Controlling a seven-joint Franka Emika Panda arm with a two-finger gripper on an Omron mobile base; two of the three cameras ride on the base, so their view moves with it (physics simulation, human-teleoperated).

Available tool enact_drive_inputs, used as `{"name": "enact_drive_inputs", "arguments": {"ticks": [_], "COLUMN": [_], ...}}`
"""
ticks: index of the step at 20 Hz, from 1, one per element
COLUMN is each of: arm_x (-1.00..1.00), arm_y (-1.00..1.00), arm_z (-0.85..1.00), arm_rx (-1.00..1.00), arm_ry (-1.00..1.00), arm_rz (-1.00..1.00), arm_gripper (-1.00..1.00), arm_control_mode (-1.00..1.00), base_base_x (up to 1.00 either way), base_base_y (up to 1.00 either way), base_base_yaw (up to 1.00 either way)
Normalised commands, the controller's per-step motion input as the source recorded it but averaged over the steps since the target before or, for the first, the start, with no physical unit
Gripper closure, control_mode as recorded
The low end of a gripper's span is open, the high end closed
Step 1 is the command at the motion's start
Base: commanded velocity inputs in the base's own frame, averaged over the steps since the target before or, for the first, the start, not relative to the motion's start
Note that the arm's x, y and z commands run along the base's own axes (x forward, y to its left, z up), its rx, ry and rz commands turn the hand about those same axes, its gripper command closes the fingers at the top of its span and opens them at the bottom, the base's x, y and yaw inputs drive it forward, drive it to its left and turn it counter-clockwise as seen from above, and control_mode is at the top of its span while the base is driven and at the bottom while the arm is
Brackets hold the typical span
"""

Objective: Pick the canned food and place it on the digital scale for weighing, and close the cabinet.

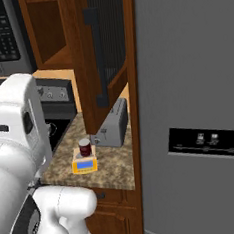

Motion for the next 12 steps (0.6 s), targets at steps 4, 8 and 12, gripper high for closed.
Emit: {"name": "enact_drive_inputs", "arguments": {"ticks": [4,8,12], "arm_x": [0.06,0.38,0.49], "arm_y": [-0.35,-0.28,-0.16], "arm_z": [-0.75,-1.00,-0.90], "arm_rx": [-0.16,-0.17,-0.08], "arm_ry": [-0.35,-0.24,-0.28], "arm_rz": [-0.01,-0.01,0.00], "arm_gripper": [-1.00,-1.00,-1.00], "arm_control_mode": [-1.00,-1.00,-1.00], "base_base_x": [0.00,0.00,0.00], "base_base_y": [0.00,0.00,0.00], "base_base_yaw": [0.00,0.00,0.00]}}
